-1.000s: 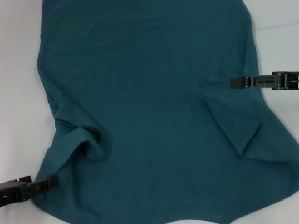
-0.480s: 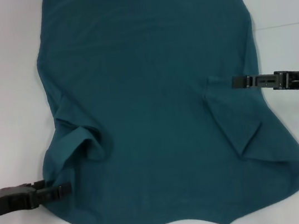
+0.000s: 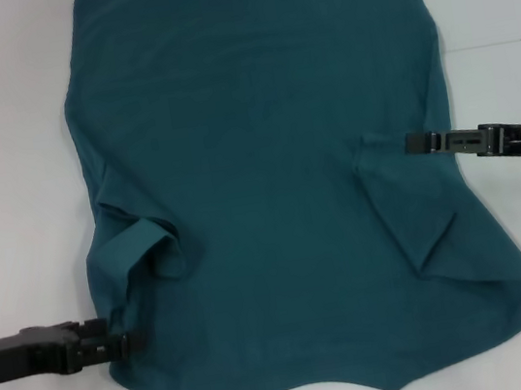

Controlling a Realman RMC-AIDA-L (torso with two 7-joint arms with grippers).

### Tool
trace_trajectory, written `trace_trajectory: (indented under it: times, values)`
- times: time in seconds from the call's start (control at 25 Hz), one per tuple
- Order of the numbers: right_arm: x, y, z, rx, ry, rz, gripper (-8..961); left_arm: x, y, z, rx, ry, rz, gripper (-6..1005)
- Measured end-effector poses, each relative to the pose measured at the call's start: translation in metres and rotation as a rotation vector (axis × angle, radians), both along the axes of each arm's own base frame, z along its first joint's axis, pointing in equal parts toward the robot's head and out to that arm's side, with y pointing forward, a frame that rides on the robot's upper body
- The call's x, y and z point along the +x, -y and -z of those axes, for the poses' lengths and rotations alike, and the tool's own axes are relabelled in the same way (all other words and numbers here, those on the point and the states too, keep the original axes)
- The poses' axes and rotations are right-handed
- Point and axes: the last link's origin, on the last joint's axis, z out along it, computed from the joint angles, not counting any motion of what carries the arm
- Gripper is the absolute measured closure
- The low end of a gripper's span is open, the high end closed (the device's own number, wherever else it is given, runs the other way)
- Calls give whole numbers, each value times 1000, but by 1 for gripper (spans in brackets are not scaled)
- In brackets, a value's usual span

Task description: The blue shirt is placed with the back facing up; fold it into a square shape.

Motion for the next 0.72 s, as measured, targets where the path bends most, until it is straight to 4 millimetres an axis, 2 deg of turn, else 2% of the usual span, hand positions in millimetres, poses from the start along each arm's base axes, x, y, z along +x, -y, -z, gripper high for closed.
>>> trace_trajectory:
  times: [0.24, 0.72]
  values:
    - [0, 0, -1, 1, 0, 2, 48, -7, 5, 0, -34, -40, -17, 66]
    - [1, -1, -5, 13, -13, 7, 49, -2, 9, -2, -71, -24, 4, 67]
